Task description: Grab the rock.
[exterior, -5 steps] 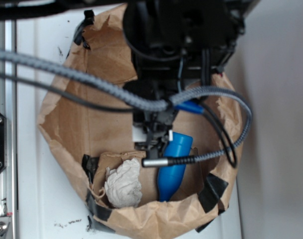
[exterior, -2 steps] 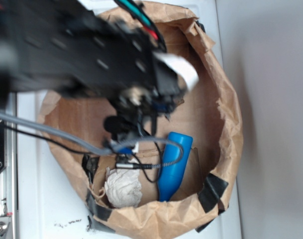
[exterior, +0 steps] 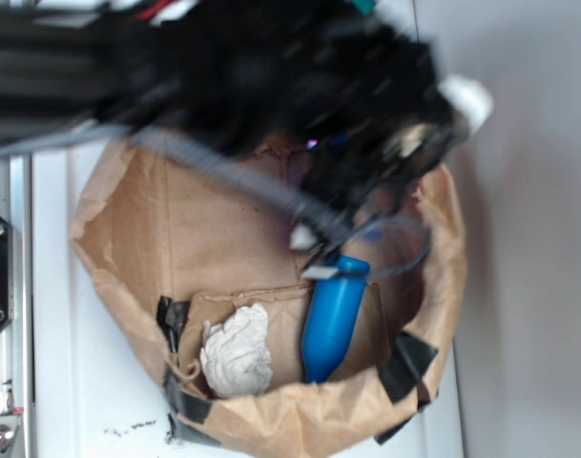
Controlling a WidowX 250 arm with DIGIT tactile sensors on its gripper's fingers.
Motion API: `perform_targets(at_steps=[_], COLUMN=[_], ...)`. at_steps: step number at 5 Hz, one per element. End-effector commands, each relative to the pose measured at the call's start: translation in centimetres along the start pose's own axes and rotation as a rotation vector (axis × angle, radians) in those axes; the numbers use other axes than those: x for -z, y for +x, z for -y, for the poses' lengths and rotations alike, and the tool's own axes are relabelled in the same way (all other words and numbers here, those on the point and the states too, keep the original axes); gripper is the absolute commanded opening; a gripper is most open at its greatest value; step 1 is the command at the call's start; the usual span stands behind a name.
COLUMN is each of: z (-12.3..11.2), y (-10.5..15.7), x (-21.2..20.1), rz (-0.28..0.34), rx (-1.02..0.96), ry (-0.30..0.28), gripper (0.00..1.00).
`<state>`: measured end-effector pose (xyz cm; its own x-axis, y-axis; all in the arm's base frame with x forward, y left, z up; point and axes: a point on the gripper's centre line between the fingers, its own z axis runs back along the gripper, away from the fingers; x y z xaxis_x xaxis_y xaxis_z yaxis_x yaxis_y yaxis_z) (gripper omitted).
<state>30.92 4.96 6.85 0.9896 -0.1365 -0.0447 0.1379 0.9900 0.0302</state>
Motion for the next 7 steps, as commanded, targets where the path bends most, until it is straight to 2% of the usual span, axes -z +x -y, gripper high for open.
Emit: perform_targets(at_steps=[1,2,4,5,6,7], z=[-2.7,-1.6,0.0,0.4,0.7,0.4], y=[2.3,2.0,1.7,2.7,2.8,3.0], x=[-2.3,-1.4,-0.8,1.4,2.7,2.8], rz=[0.095,0.093,0.1,0.066,0.062,0.065], rx=[-0.048,-0.017,-0.026,-0.03,-0.035,-0.033], ry=[0.034,0.028,-0.039,-0.018,0.019,0.036], gripper=[1.0,1.0,1.0,1.0,0.0,0.0])
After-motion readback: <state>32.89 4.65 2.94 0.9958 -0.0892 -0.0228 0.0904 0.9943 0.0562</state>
